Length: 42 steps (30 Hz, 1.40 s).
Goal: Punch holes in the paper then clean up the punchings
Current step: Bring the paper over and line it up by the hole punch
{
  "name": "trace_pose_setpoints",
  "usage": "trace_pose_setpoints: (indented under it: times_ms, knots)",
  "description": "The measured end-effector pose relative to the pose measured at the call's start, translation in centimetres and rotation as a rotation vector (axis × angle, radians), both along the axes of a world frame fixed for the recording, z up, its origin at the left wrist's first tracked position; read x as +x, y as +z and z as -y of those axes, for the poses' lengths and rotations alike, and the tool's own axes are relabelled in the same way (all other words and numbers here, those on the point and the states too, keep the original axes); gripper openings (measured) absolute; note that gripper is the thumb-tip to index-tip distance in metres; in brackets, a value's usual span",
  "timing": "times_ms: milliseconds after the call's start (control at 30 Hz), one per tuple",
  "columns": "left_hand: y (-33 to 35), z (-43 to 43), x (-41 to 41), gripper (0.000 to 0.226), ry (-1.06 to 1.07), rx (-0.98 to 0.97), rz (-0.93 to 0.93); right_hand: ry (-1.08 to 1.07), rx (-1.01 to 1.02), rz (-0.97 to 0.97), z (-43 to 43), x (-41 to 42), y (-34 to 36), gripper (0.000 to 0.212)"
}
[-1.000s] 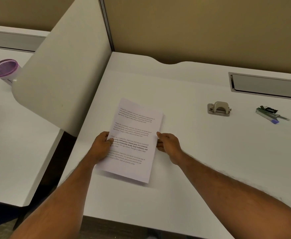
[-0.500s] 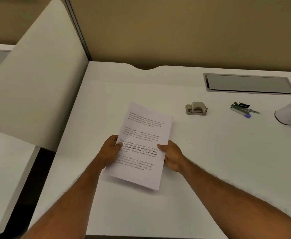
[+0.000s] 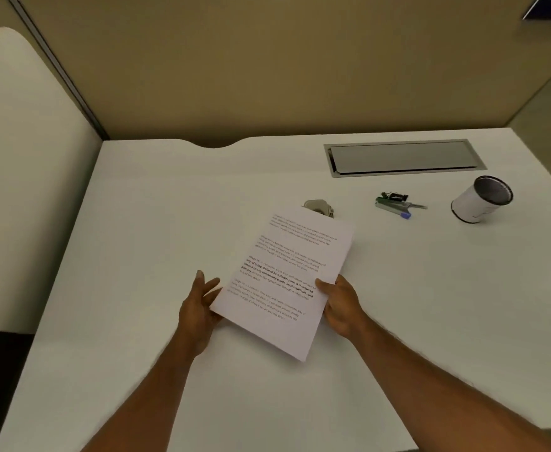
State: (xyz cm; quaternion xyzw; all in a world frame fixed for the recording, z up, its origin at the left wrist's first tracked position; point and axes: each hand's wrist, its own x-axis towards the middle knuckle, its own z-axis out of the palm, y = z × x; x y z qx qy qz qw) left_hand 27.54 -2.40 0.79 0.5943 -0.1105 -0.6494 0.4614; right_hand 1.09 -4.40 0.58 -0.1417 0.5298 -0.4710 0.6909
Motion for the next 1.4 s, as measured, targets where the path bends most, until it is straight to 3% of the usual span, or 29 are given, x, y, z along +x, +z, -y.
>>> trace_pose_setpoints:
  times_ms: [100, 200, 300, 467, 700, 933, 1167, 1400]
  knots:
    - [-0.5, -1.4, -4.2, 0.073, 0.037, -0.004, -0.214, -0.049, 0.003, 0.018, 0.0, -1.7, -0.1, 0.038]
    - [-0.2, -2.1, -8.9, 0.062, 0.013, -0.008, -0.272, -0.12, 0.027, 0.046, 0.0, -2.7, -0.7, 0.038]
    - [0.1, -2.2, -12.9, 0.041, 0.066, -0.019, -0.142, -0.169, 0.048, 0.059, 0.0, -3.6, -1.4, 0.039]
    - [-0.5, -1.3, -15.0, 0.043, 0.083, -0.062, 0.141, -0.176, 0.05, 0.08, 0.0, -5.1, -1.6, 0.039]
    - [-2.2, 1.4, -13.0, 0.036, 0.011, -0.071, 0.191, -0.154, 0.023, 0.046, 2.3, -10.2, -1.6, 0.043]
    - [-3.0, 3.1, -11.1, 0.034, -0.124, -0.038, 0.154, -0.082, 0.073, -0.243, 6.5, -16.3, -0.6, 0.029]
    - [-2.9, 4.4, -10.4, 0.025, -0.315, -0.009, 0.165, 0.408, 0.09, -0.447, 8.6, -17.4, -0.6, 0.025]
    - [-2.1, 7.4, -10.4, 0.024, -0.38, -0.038, 0.251, 0.31, 0.058, -0.618, 8.5, -16.1, -2.1, 0.019]
